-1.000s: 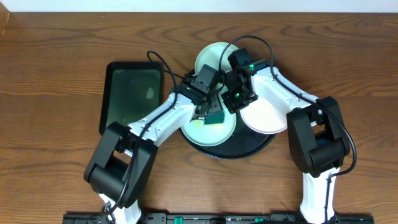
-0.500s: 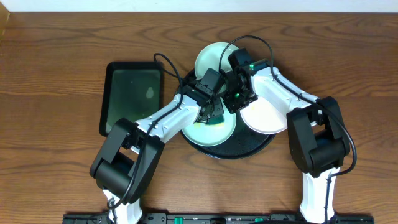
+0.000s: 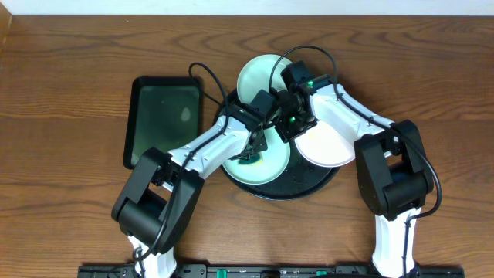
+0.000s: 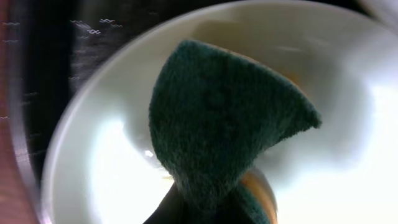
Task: Clean dirty plates on tray and stack at the side
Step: 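Grasp the sponge with the left gripper and scrub the lower mint-green plate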
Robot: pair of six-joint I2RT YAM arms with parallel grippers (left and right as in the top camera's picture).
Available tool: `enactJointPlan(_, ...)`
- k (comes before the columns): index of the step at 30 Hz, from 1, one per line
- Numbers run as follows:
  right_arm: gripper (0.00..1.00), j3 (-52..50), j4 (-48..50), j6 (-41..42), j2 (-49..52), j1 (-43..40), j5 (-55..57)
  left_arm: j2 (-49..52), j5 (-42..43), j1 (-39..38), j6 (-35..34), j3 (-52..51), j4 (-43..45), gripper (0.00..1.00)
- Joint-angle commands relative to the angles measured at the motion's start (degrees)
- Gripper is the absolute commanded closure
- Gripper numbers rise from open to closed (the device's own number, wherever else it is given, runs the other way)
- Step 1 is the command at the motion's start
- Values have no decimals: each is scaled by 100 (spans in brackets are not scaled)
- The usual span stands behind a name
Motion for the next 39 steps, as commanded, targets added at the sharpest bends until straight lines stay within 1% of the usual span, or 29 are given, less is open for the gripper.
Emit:
enactJointPlan(1,98,-105,-20,2,57,17,212,144,-1255,85,31,-184,-369,92)
enactJointPlan(4,98,-105,-28,2,57,17,236,111,-1561,87,31,-181,-485,92)
enactJointPlan(10,98,-109,-52,2,57,17,356,-323,-1808,87,31,-181,-535,92)
enactJointPlan(15,98,-109,-50,4,57,17,354,-925,-1786,87,17,-181,-509,92)
enactJointPlan(16,98,-109,-48,4,57,17,352,-1019,-1725,87,-70,-181,-514,93)
enactJointPlan(18,98,-109,-42,4,57,17,352,-1108,-1353,87,-354,-181,-461,92)
enactJointPlan(20,98,-109,-35,4,57,17,354,-1099,-859,85,-481,-186,-326,93)
enactJointPlan(22,98,-109,-26,4,57,17,352,-1040,-225,85,-544,-223,-76,93)
enactJointPlan(25,98,-109,-28,7,57,17,352,-881,1010,72,-555,-354,437,93)
enactJointPlan(27,98,-109,-50,4,57,17,352,-774,1401,68,-555,-415,544,93)
enactJointPlan(34,99,-109,-61,7,57,17,352,-691,1414,199,-553,-870,658,92)
enactJointPlan(36,98,-109,-63,7,57,17,352,-691,1373,258,-553,-1086,844,92)
enactJointPlan(39,98,-109,-46,7,57,17,352,-691,1384,278,-551,-1515,1421,92)
